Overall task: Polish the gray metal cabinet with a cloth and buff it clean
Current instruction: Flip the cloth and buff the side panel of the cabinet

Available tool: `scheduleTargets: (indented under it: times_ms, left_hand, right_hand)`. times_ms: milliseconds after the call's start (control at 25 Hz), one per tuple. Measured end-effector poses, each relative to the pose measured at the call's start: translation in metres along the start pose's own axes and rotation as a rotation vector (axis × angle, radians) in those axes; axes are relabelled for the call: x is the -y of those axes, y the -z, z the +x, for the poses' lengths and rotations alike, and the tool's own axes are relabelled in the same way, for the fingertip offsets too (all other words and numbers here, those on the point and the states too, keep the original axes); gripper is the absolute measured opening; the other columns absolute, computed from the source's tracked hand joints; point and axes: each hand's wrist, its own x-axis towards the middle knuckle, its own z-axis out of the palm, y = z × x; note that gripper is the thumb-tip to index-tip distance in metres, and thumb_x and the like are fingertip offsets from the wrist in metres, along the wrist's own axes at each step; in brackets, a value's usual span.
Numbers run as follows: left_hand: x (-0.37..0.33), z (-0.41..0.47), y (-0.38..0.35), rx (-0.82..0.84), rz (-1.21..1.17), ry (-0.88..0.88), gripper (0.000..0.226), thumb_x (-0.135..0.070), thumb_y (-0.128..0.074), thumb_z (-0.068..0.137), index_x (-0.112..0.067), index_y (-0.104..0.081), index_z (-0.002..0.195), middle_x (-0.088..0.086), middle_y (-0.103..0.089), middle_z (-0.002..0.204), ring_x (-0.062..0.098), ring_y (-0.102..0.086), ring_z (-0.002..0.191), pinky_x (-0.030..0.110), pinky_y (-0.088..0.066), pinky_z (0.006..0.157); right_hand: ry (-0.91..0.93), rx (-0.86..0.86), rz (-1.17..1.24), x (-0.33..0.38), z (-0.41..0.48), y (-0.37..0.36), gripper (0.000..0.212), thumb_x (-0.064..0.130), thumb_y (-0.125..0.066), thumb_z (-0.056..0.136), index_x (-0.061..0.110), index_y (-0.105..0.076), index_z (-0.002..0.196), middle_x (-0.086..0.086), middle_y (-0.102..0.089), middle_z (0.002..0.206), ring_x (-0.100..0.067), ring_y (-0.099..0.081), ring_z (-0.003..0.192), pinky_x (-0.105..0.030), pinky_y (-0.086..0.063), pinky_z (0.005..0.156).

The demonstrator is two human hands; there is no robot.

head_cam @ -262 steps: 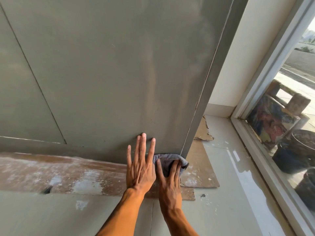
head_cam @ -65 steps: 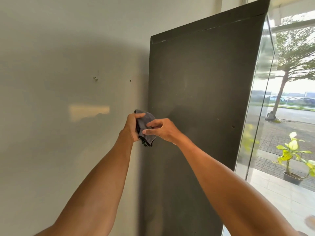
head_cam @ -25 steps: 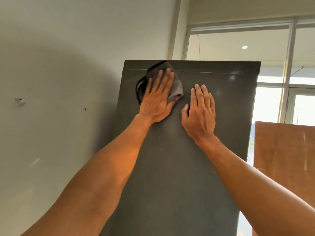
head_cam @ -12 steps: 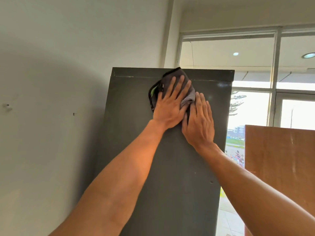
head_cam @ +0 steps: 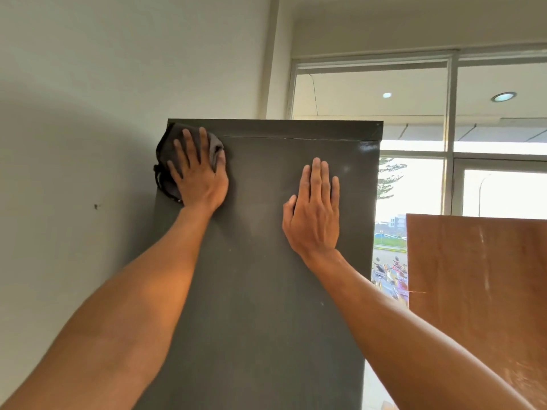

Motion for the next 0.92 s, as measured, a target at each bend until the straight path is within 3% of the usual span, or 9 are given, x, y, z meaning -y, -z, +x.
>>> scheduleTargets:
  times_ms: [360,520,720,920]
  left_hand:
    - [-0.12,-0.064,-0.028,-0.031,0.123,-0.491,0.069,-0.056,-0.022,0.102,-0.027,-0.013,0.165,0.004,-0.007,0.173,0.027,-0.005,0.159,0.057,-0.008,0.126]
    - [-0.166,-0.07,-0.033,0.016,0.098,-0.66,0.068,-0.054,-0.021,0.102,-0.03,-0.01,0.165,0.002,-0.004,0.173,0.026,0.0,0.159,0.056,-0.005,0.126]
    - [-0.153,-0.083,-0.036,-0.053,0.14,-0.803,0.065,-0.051,-0.027,0.105,-0.028,-0.016,0.164,0.0,-0.01,0.173,0.023,-0.006,0.159,0.054,-0.009,0.126]
    - [-0.127,-0.122,-0.034,0.037,0.199,-0.873,0.067,-0.048,-0.03,0.103,-0.03,-0.013,0.165,-0.002,-0.006,0.173,0.02,-0.002,0.159,0.053,-0.008,0.126]
  right_hand:
    - [0.022,0.038,-0.038,-0.057,0.007,0.021,0.064,0.033,-0.039,0.102,-0.003,-0.031,0.155,-0.021,-0.025,0.164,-0.034,-0.019,0.154,-0.05,-0.017,0.125]
    - [-0.03,0.028,0.008,-0.076,-0.01,0.031,0.065,0.031,-0.037,0.104,-0.003,-0.023,0.157,-0.019,-0.018,0.167,-0.031,-0.012,0.156,-0.048,-0.012,0.127]
    - [-0.106,0.011,0.165,-0.076,-0.037,0.032,0.069,0.028,-0.043,0.104,-0.008,-0.016,0.157,-0.02,-0.012,0.168,-0.03,-0.007,0.157,-0.044,-0.014,0.127]
    - [-0.038,0.075,0.206,-0.087,-0.048,0.04,0.071,0.024,-0.047,0.101,-0.007,-0.016,0.157,-0.022,-0.012,0.167,-0.032,-0.006,0.157,-0.048,-0.016,0.126]
